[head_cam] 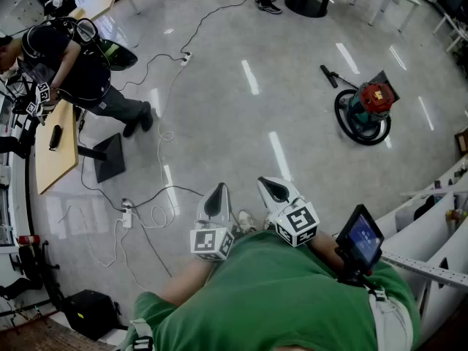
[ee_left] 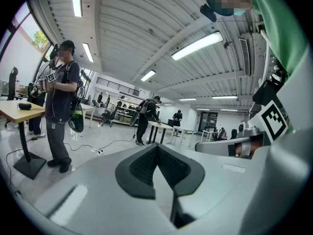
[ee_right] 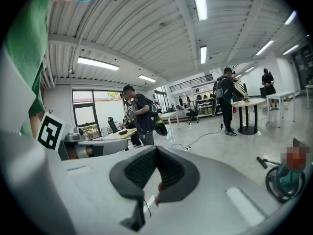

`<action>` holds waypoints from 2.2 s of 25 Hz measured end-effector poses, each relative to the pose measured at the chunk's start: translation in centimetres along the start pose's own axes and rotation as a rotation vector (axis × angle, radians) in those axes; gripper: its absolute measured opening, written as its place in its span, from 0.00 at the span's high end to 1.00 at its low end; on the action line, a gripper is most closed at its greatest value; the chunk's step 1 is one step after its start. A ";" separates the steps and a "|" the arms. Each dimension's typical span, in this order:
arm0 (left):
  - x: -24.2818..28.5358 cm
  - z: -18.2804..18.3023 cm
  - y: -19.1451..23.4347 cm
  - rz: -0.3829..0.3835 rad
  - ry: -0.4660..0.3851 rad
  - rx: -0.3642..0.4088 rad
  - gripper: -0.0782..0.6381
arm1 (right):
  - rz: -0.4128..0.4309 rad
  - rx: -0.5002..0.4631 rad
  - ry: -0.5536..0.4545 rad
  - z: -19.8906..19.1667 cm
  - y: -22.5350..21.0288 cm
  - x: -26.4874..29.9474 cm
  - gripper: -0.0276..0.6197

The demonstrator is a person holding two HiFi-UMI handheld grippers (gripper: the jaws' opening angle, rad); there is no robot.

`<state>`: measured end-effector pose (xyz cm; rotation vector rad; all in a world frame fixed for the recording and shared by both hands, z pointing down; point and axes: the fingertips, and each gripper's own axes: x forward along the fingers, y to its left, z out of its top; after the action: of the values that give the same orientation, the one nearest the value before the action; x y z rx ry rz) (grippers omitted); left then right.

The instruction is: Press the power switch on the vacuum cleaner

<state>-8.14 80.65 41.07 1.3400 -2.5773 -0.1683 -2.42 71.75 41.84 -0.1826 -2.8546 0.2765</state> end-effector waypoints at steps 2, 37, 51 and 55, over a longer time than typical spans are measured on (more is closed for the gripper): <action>-0.1 0.1 -0.1 0.000 0.000 0.000 0.88 | -0.002 0.002 0.000 0.0 0.1 -0.1 0.95; 2.7 1.5 3.2 -0.100 -0.015 -0.036 0.88 | -0.116 0.036 -0.067 1.6 -0.6 2.4 0.95; 13.5 2.4 2.2 -0.110 0.039 0.028 0.88 | -0.177 0.112 -0.125 4.4 -10.7 4.8 0.95; 17.0 3.0 0.8 -0.107 0.032 0.031 0.88 | -0.180 0.116 -0.136 5.4 -14.5 4.9 0.95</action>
<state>-18.99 67.15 40.91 1.4796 -2.4931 -0.1249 -9.98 57.39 40.92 0.1197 -2.9524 0.4300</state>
